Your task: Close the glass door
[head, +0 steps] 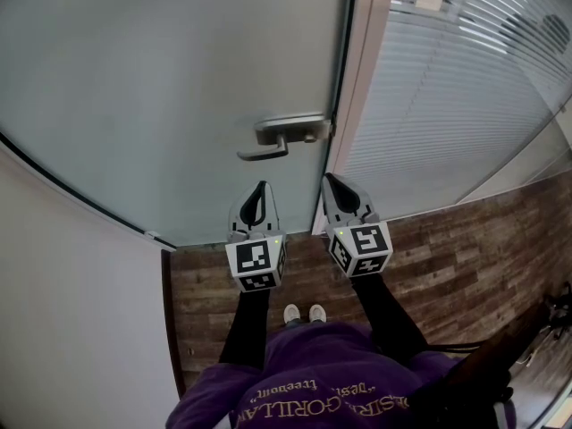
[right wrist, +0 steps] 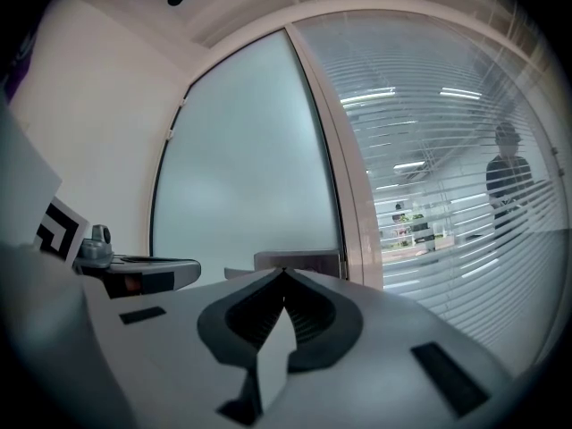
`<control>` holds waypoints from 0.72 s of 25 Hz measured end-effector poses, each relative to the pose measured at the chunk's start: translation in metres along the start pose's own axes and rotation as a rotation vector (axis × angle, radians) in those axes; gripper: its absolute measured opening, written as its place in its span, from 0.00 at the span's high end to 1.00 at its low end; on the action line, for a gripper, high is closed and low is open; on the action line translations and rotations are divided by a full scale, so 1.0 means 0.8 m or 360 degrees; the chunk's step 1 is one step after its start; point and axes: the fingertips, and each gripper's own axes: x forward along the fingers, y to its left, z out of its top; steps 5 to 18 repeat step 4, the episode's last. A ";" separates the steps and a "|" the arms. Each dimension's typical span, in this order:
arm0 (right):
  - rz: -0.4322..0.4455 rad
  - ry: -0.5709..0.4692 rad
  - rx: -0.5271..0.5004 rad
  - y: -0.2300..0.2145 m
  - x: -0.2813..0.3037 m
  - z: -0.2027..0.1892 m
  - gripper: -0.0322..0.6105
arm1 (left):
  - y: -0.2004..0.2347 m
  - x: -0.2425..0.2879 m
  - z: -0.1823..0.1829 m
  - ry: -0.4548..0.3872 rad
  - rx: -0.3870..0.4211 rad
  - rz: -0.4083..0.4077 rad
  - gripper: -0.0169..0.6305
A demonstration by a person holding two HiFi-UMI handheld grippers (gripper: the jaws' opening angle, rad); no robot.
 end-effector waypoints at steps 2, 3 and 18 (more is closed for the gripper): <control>0.0001 0.0000 -0.0001 0.000 0.000 0.000 0.96 | 0.000 0.000 0.000 -0.0001 0.0000 -0.0002 0.97; 0.0001 0.0000 -0.0002 0.000 0.000 0.000 0.96 | 0.000 0.001 0.001 -0.0001 0.0000 -0.0003 0.97; 0.0002 0.0000 -0.0003 0.000 0.000 0.000 0.96 | 0.000 0.001 0.001 -0.0001 0.0000 -0.0003 0.97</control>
